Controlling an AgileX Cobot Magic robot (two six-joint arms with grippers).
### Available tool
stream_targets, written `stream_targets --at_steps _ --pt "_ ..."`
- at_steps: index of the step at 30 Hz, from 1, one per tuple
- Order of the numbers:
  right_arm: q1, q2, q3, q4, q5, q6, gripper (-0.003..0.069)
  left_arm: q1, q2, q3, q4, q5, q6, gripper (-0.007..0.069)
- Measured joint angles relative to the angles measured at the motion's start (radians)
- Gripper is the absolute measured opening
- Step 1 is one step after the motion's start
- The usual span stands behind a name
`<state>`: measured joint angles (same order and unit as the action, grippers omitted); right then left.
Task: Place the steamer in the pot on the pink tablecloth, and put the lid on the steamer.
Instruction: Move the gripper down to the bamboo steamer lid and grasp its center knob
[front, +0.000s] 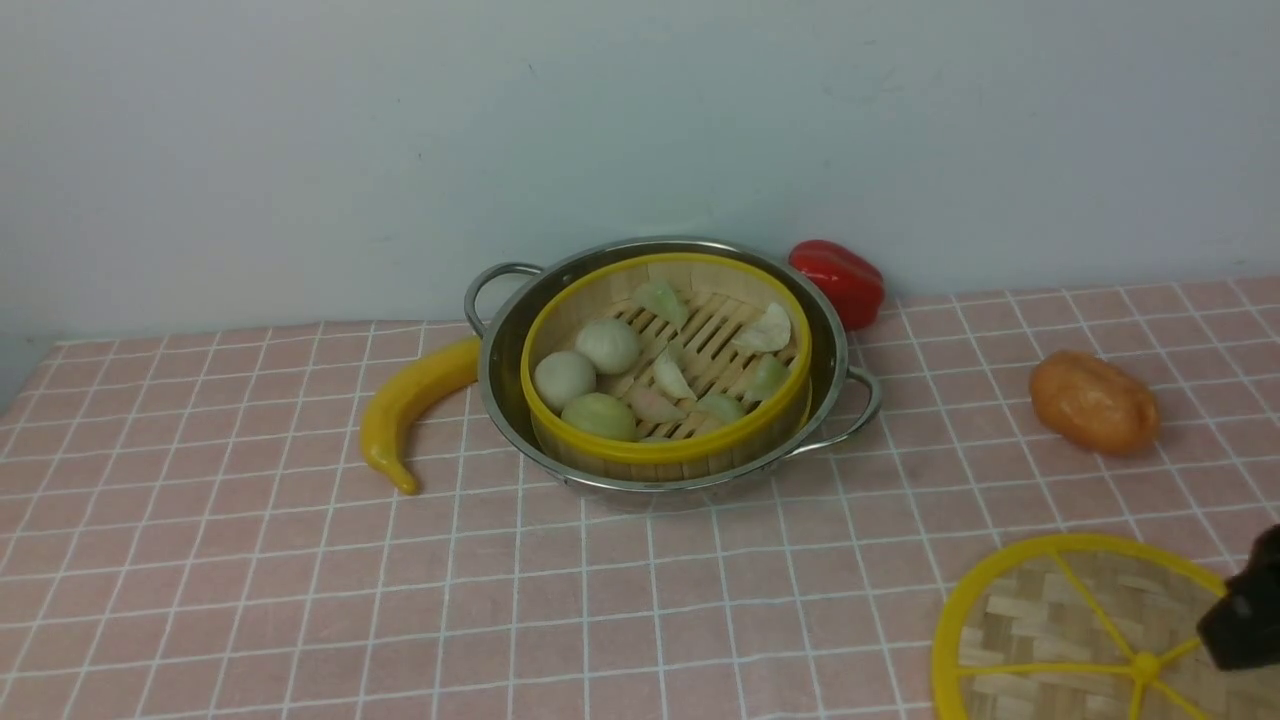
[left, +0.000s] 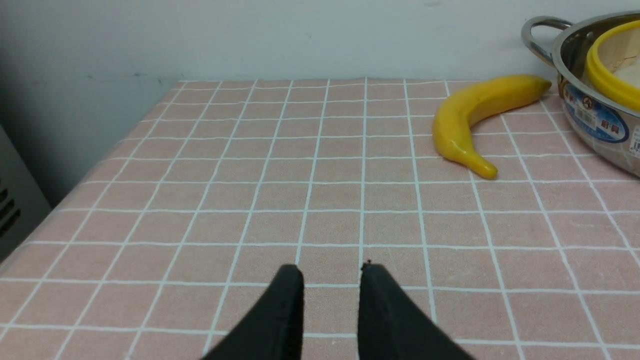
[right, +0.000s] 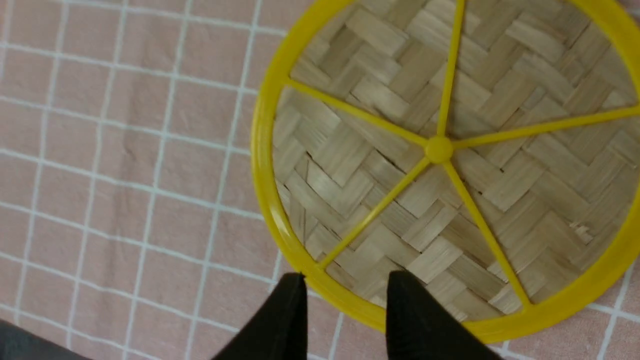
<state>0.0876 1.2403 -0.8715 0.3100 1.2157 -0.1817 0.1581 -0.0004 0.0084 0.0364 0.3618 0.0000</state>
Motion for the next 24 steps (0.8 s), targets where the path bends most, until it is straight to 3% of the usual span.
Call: stream_targets --at_steps 11,16,24 --pt "0.13 0.276 0.0 -0.179 -0.192 0.052 0.0243 0.0 0.0 0.0 0.0 0.0 0.0 0.0181" --pt "0.13 0.321 0.0 -0.251 -0.268 0.098 0.0243 0.0 0.0 0.0 0.0 0.0 0.0 0.019" --pt "0.13 0.335 0.0 -0.263 -0.313 0.118 0.0243 0.0 0.0 0.0 0.0 0.0 0.0 0.0199"
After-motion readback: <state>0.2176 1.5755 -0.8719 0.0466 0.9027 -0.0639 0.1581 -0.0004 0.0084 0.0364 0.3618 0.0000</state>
